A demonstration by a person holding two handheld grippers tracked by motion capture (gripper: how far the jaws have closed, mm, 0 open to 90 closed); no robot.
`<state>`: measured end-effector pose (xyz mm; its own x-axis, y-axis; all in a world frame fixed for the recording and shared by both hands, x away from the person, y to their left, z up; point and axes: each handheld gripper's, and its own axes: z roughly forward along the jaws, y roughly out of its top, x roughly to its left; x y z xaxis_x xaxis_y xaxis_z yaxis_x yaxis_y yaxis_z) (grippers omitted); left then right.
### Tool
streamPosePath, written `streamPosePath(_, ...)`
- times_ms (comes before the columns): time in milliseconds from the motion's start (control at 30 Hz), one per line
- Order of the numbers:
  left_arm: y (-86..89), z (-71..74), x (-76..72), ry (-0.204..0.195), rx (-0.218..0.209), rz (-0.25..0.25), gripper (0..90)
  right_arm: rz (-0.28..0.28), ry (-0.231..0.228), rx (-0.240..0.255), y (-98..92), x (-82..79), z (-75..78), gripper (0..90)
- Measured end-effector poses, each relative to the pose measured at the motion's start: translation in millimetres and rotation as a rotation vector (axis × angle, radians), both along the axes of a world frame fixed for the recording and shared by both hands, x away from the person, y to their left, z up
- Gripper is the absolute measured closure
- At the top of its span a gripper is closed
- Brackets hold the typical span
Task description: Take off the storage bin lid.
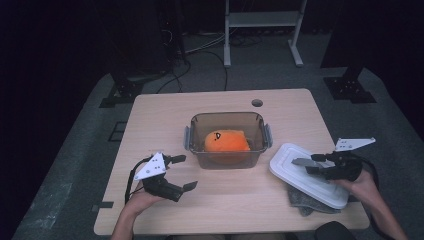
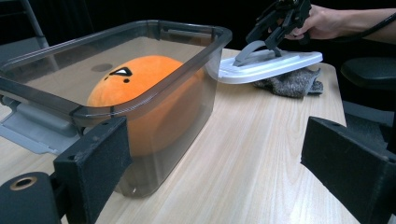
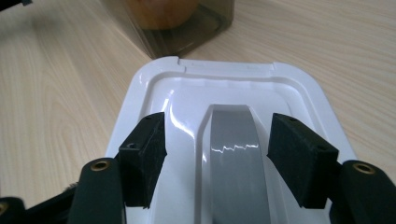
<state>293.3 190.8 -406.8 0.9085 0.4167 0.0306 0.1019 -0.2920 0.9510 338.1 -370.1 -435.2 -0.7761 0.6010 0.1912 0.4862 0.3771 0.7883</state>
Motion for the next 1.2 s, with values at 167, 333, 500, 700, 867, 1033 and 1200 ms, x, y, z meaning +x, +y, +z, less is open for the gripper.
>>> streamPosePath(167, 0.5, 0.6, -0.1, 0.001, 0.002, 0.001, 7.3, -0.001, -0.004, -0.001, 0.1, 0.0, -2.6, 41.3)
streamPosePath(333, 0.9, 0.7, -0.2, 0.001, -0.001, 0.002, 7.3, -0.003, 0.005, -0.007, -0.3, 0.2, -6.7, 48.4)
streamPosePath(500, 1.1, 1.1, -0.4, -0.003, -0.002, 0.001, 7.3, -0.003, -0.005, -0.013, -0.6, -0.7, -8.8, 55.1)
streamPosePath(700, 1.2, 1.1, -0.5, -0.002, -0.003, 0.002, 7.3, -0.009, -0.016, -0.015, -2.4, -1.1, -8.5, 62.4)
streamPosePath(867, 0.8, 1.9, -1.1, -0.006, -0.004, 0.0, 7.3, -0.013, -0.021, -0.01, -3.8, -1.9, -7.8, 65.2)
streamPosePath(1033, 0.6, 2.0, -1.3, -0.005, -0.004, -0.002, 7.3, -0.012, -0.021, -0.002, -4.2, -2.0, -8.5, 65.8)
streamPosePath(1200, 1.1, 1.8, -1.2, -0.004, -0.004, 0.0, 7.3, -0.009, -0.024, 0.008, -4.9, -1.6, -7.4, 66.0)
